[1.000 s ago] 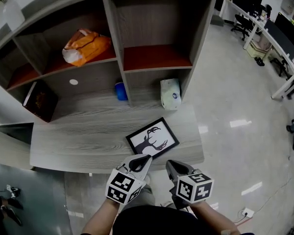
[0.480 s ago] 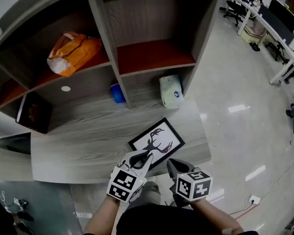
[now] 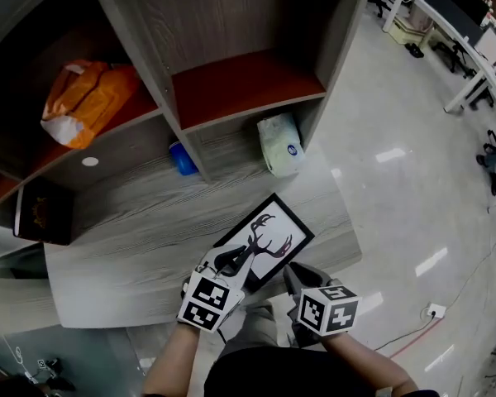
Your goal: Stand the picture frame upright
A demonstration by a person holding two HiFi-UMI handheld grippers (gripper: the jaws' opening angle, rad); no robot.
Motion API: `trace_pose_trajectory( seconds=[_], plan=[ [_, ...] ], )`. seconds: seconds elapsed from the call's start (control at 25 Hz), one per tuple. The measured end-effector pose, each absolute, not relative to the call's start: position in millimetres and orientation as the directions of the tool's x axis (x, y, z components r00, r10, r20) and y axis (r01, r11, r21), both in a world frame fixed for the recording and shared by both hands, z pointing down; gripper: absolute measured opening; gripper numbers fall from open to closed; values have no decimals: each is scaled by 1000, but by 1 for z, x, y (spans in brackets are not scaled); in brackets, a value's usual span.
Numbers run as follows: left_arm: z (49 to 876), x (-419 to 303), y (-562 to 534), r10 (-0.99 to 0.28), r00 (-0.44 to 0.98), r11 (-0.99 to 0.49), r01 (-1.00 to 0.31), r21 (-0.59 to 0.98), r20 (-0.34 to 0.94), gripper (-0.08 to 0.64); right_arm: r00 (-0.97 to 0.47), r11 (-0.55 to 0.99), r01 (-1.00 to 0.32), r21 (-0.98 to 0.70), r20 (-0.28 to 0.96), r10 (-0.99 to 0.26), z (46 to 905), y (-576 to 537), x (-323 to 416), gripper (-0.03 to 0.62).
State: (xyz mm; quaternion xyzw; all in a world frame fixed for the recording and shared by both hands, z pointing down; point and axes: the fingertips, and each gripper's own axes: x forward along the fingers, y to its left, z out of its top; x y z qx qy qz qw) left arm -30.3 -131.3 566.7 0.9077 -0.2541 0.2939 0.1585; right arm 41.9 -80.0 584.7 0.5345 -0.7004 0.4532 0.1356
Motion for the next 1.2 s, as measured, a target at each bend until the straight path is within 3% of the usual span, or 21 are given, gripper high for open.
trace_pose_trajectory(
  seconds=[0.44, 0.88, 1.2],
  plan=[
    [593, -40, -177, -374, 663, -793, -591, 147, 648, 101, -278, -192, -843, -502, 713, -643, 606, -87, 56, 86],
    [612, -30, -195, -313, 666, -828, -540, 149, 677, 154, -231, -327, -783, -529, 736, -636, 619, -92, 60, 144],
    [624, -31, -197, -274, 658, -824, -536, 181, 701, 170, -200, -395, -753, -526, 755, -624, 627, -92, 61, 144]
  ],
)
